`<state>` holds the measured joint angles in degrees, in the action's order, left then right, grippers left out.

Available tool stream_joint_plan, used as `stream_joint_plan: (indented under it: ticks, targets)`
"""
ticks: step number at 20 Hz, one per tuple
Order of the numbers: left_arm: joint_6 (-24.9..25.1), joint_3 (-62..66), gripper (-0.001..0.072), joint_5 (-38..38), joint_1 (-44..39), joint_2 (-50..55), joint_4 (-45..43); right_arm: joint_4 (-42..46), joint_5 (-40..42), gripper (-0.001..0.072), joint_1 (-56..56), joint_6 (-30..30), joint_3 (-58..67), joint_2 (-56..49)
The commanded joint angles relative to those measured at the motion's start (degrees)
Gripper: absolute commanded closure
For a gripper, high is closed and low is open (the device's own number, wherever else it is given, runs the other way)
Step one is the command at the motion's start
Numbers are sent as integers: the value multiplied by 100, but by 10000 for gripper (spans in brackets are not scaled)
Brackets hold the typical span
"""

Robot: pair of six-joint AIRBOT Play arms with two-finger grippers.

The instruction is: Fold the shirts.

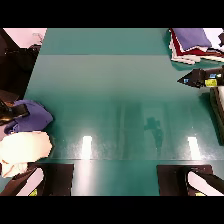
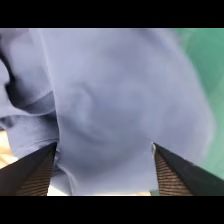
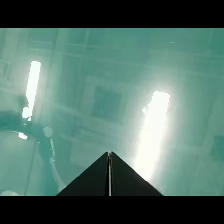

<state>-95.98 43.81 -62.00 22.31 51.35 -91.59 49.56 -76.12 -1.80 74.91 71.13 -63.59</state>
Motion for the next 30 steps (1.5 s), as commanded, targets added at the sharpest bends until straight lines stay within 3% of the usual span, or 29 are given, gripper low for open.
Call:
stream_joint_plan:
  ticks: [1,2,3,4,5,9,12,16,22,26,27,28,29,30]
  targets:
    - [-177,-404,-5,461,72,-4,-39,-2,0,688,4,2,7,4]
    - [-175,-404,179,450,72,-4,-39,-2,2,688,2,2,7,4]
    - [-170,-391,464,444,70,-7,-15,-2,4,688,2,2,7,4]
    - [-157,-337,677,442,70,-7,92,-2,4,688,2,2,7,4]
    - [-4,-192,685,407,55,-7,275,-4,9,687,2,2,7,4]
    - [885,1593,687,-96,-402,-90,1104,-52,35,688,-160,4,330,2]
    - [1453,3506,687,-804,-1547,-87,1172,-39,136,688,-199,4,1034,2]
    - [1700,5165,687,-1163,-3364,-4,1178,-44,400,688,-199,4,1886,2]
    - [2024,5523,686,-1207,-5252,839,1307,-44,393,688,-199,4,2608,4]
    - [2271,5523,684,-680,-5521,2085,1386,-46,225,688,-199,4,2632,4]
    - [2232,5523,621,-507,-5458,2374,1366,-46,131,688,-199,4,2632,4]
    - [2026,5523,336,-352,-5337,2638,1366,-42,35,688,-199,4,2629,4]
    - [1757,5523,106,-286,-5152,2876,1366,-39,-44,688,-199,4,2632,4]
    - [1600,5523,103,-352,-4929,3034,1366,-37,-79,688,-199,4,2629,2]
